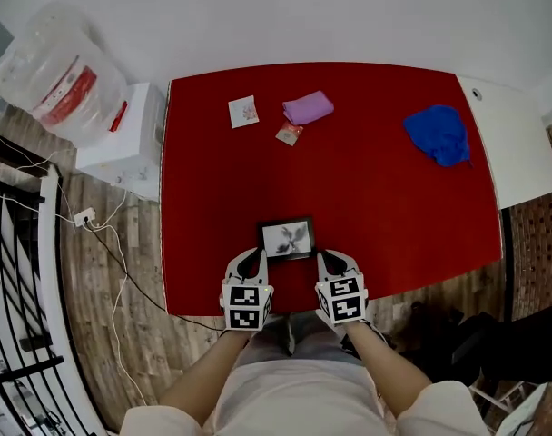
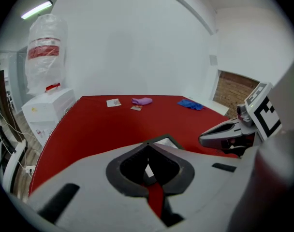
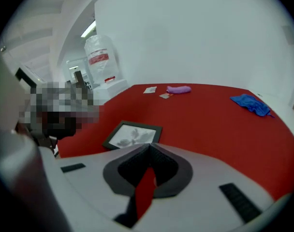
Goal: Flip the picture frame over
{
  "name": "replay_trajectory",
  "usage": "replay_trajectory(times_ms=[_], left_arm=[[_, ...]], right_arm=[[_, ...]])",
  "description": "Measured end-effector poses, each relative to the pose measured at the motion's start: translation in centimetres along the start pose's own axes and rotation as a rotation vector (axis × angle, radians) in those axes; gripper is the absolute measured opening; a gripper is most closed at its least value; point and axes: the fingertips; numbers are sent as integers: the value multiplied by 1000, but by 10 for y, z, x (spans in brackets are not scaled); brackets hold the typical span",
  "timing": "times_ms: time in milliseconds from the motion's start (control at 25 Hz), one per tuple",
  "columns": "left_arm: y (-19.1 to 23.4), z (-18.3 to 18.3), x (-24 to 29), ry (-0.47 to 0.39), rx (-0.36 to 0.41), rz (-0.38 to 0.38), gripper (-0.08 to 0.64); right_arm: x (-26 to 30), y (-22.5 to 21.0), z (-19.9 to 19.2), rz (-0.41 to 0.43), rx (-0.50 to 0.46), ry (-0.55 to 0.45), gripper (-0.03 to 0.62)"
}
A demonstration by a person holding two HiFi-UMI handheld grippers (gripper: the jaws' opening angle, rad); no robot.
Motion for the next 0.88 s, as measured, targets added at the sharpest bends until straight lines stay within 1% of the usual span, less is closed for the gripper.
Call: replay_trajectory(times_ms=[160,360,520,600,760,880], left_arm=[[12,-25,21,62,-11,18,5],[12,-47,35,115,-16,3,5],[13,-59,43,147,-7,-1,5],[13,-63,46,157,5,-5,5],[11,-62,48,157,15,-18,5],[10,-63,47,160,19,-17,5]], right_arm=[[20,-13,-13,-11,13,39,5],[38,-17,-16,-10,16,55,5],[44,-27,-22,-44,21,85,5],[47,-29,-24,-42,29,101,5],[53,-28,-27,-13,45,130,5],[55,-30,-31,-19,55,151,5]])
Point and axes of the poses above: the fingertips, and each gripper's own axes: x forward along the fingers, y to its left, z out of its top, and after that the axes turned 2 degrees about -y, right-handed
